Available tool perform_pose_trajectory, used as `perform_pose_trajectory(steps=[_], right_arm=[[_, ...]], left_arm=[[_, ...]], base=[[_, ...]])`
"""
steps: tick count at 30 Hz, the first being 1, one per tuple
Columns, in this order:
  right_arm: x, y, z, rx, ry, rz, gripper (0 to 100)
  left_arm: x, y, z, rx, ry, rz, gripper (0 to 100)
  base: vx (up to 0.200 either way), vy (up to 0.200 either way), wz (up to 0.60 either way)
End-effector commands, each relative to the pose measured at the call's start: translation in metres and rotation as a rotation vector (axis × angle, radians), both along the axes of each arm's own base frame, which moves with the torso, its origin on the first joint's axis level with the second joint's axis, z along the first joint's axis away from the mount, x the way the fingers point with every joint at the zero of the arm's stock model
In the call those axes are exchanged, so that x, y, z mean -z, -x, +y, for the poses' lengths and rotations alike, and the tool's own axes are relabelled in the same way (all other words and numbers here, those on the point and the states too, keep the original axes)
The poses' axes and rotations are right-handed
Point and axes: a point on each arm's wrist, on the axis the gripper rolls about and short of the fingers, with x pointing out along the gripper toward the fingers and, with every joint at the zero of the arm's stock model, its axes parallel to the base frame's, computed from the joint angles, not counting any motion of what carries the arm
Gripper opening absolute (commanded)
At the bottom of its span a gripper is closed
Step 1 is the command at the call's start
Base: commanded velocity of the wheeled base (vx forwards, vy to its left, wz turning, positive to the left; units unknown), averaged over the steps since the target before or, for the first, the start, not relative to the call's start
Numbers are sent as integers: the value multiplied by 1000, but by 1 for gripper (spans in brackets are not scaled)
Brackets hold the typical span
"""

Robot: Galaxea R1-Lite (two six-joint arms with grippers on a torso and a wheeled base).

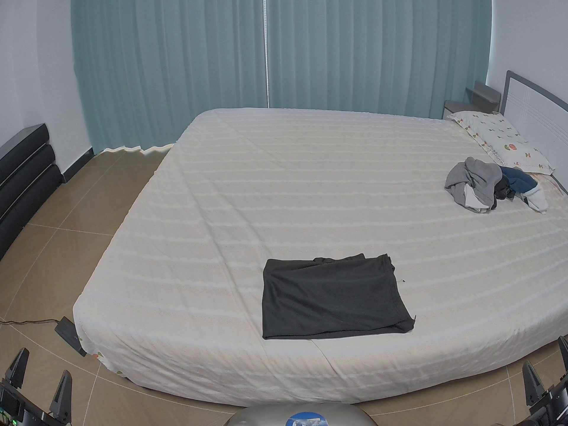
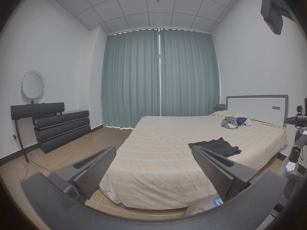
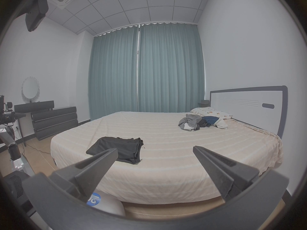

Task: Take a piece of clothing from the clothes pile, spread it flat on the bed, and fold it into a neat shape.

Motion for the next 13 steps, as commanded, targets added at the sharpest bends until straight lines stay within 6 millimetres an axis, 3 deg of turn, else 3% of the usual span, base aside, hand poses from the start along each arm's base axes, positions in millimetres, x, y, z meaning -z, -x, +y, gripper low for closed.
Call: perform_pose_trajectory(steps=[1, 13], right_arm=[[3, 0, 0, 0, 0, 1, 100], [3, 0, 0, -4, -1, -4, 100]], left_arm=[[4, -1, 0, -1, 0, 10, 100], [4, -1, 0, 5, 4, 10, 100]], base=[[0, 0, 0], [0, 0, 0]])
